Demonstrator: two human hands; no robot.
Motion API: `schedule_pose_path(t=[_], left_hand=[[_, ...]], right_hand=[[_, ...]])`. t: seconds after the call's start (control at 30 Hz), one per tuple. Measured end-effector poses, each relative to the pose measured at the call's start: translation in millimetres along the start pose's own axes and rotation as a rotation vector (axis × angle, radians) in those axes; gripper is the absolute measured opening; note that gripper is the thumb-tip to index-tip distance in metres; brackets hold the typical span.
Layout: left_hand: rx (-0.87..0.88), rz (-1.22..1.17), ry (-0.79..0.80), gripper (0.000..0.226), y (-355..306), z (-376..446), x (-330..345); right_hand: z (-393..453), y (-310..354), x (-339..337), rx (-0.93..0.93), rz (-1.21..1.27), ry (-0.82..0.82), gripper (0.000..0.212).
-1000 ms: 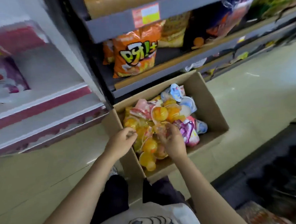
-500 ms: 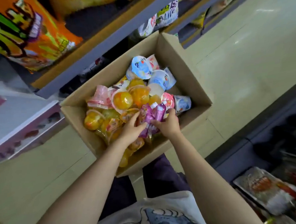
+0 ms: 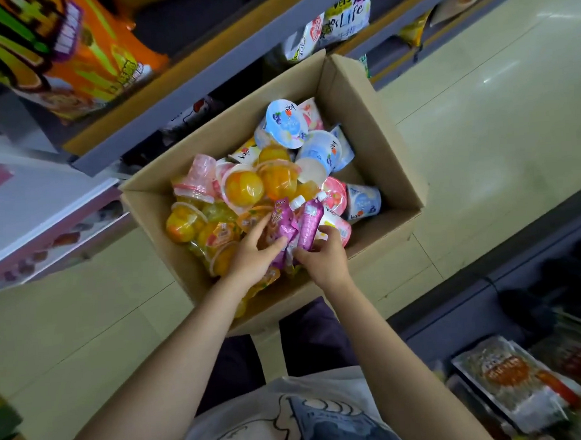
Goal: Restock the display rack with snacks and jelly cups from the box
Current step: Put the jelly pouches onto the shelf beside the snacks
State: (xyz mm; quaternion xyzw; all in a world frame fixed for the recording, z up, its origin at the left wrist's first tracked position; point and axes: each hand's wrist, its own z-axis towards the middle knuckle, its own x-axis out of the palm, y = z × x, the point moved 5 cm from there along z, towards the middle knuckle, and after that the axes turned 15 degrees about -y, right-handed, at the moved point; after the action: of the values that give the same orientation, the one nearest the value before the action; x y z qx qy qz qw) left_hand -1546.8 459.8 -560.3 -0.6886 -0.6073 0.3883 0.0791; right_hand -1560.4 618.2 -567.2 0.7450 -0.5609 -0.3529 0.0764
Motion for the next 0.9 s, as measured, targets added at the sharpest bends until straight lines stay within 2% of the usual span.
schedule_pose_path(t=[0.13,0.23,0.4,0.63,0.7,0.77,0.8,0.9], left_hand=[[0.021,-0.111,-0.012,0.070,8.1,-15.0,-16.6],[0.005,-0.124,-0.080,0.073,14.5,-19.4,-36.4],[-0.002,-0.099,-0.183,0.071,28.4,-16.3,-62.4],[-0.053,-0.404,-0.299,0.071,30.5,-24.8,-105.8],[-0.123,-0.492,-0.324,0.059,39.1,-29.7,-127.1],[-0.165,-0.600,-0.313,0.034,47.7,-37.0,-155.7],[-0.164,-0.646,-0.282,0.030,53.7,-40.6,-170.4],[-0.121,-0.715,-0.207,0.041,70.1,-57.3,-219.0]], right_hand=[[-10.8,13.8,-1.6,-0.028,0.032,0.064,0.046],[-23.4,26.9,8.4,-0.017,0.139,0.162,0.036],[-43.3,40.7,38.9,-0.032,0.183,0.277,0.040],[-72.5,76.0,55.8,-0.096,0.148,0.439,0.046],[-86.4,84.5,62.8,-0.087,0.159,0.485,0.052],[-103.8,92.0,72.3,-0.077,0.150,0.563,0.057],[-114.2,97.0,78.1,-0.079,0.148,0.614,0.061],[-154.9,119.3,102.4,-0.123,0.131,0.743,0.070]])
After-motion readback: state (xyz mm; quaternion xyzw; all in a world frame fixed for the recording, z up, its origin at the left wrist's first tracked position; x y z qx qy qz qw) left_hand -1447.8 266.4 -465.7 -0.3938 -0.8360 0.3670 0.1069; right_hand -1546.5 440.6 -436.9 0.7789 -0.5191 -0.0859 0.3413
